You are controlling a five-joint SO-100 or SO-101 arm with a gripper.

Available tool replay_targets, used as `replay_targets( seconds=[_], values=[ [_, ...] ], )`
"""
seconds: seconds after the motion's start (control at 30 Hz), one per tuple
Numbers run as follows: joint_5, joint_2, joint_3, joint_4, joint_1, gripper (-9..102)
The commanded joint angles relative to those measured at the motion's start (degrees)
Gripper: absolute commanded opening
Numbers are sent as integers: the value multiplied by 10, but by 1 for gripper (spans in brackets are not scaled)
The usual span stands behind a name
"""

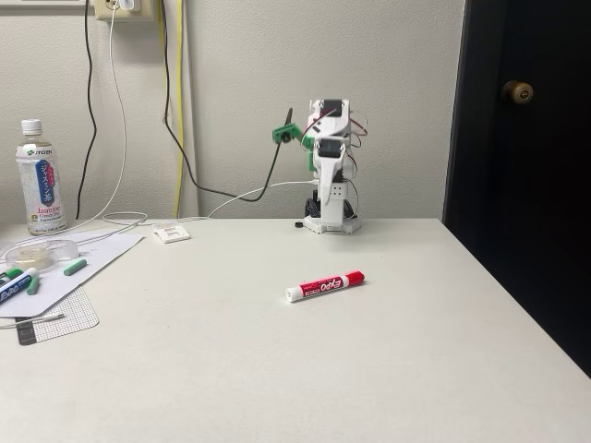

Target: Pick up the red marker.

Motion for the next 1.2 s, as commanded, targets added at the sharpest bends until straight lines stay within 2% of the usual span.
replay_targets(
  seconds=[0.0,0.3,0.43,0.93,1.17],
  values=[
    [-36,-91,-164,49,5,0],
    [-129,-332,-513,181,15,0],
    [-177,-388,-596,197,16,0],
    [-341,-445,-613,177,9,0],
    [-383,-473,-613,176,7,0]
  ],
)
